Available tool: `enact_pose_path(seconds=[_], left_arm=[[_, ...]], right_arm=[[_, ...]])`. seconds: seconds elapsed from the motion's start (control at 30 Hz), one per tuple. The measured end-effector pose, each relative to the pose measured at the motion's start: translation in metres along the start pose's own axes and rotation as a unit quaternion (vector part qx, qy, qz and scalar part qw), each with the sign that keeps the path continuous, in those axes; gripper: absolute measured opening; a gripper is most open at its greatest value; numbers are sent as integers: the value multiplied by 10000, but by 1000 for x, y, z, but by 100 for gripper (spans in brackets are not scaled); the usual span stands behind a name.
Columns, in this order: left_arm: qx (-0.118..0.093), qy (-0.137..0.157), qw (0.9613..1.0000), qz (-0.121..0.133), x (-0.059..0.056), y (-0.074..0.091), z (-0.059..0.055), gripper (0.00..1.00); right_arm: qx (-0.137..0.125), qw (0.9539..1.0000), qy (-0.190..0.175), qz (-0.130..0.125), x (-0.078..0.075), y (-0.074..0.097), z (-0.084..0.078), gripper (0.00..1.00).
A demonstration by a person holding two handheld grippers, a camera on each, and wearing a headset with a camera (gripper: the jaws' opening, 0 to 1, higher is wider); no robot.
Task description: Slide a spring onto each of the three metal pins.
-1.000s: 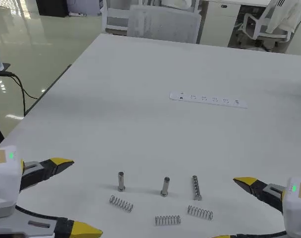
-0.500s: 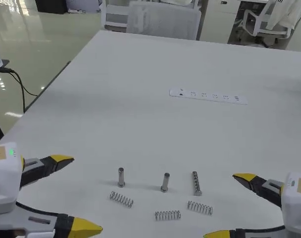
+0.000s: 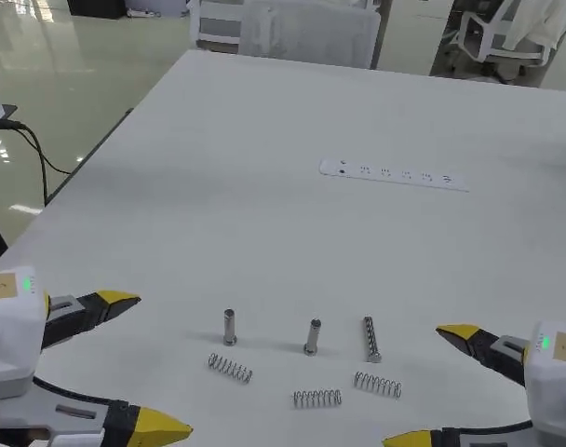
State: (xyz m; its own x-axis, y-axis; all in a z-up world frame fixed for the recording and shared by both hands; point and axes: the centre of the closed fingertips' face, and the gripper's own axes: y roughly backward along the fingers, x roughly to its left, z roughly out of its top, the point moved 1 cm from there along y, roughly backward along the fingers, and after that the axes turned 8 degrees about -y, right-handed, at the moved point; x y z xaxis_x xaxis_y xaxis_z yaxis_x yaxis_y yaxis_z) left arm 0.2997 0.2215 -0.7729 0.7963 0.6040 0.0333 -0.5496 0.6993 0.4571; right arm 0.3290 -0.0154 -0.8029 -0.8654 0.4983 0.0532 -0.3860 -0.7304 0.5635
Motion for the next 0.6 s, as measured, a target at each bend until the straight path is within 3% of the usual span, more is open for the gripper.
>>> enact_pose_path(seconds=[0.27, 0.6], left_arm=[[8, -48, 10000, -18, 7, -1, 2, 98], [207, -234, 9993, -200, 12, -2, 0, 98]], right_arm=[[-51, 10000, -47, -18, -2, 2, 4, 88], [-40, 10000, -48, 3, -1, 1, 3, 88]])
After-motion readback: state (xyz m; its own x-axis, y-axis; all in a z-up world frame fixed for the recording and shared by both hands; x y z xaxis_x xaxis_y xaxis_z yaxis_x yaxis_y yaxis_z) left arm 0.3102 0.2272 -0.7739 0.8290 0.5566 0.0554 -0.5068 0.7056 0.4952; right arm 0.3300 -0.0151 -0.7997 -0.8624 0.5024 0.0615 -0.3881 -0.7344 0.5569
